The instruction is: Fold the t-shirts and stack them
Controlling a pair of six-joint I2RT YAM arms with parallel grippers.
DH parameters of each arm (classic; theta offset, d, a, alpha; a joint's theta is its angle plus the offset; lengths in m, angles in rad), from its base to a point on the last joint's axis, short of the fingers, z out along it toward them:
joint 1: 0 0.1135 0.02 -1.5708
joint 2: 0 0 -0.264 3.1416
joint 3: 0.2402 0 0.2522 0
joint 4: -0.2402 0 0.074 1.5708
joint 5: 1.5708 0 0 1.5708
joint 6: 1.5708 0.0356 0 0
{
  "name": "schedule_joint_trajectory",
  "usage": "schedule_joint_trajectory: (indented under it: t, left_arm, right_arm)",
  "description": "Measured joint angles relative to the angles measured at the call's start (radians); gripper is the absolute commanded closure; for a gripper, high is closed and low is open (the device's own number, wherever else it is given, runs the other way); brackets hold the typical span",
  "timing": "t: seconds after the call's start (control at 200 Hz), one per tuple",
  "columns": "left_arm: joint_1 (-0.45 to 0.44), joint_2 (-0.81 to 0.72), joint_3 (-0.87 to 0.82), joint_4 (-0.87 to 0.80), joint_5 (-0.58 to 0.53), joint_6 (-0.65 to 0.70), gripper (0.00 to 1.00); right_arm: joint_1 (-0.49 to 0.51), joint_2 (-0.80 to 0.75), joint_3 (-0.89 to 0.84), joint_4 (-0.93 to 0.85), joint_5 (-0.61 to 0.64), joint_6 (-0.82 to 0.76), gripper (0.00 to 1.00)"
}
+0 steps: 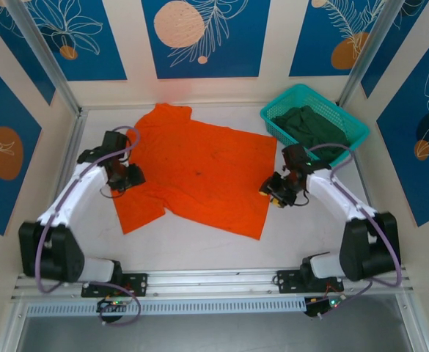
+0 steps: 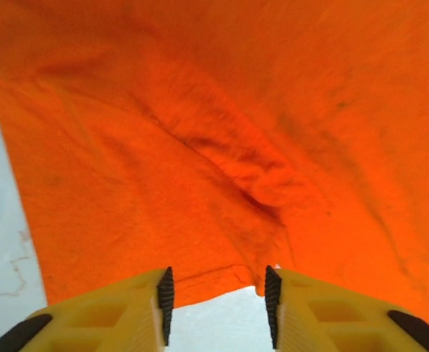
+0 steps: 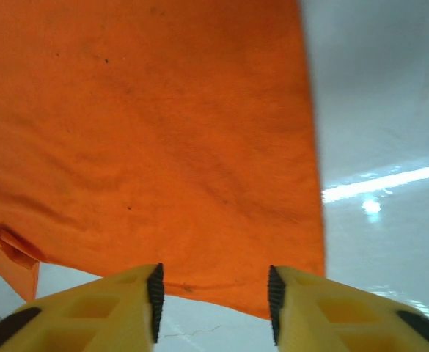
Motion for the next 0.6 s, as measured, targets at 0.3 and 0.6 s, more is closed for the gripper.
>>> schedule_joint_trajectory:
  t: [0.3, 0.6]
  left_arm:
    - [0.000, 0.111, -0.220, 0.052, 0.003, -0.153, 0.61]
    - [-0.027, 0.109, -0.309, 0.097, 0.014, -0.235, 0.62]
  right_arm:
    - [0.174, 0.215, 0.061, 0.028, -0.005, -0.020, 0.66]
    - [0.222, 0.299, 0.032, 0.043, 0.005, -0.019, 0.66]
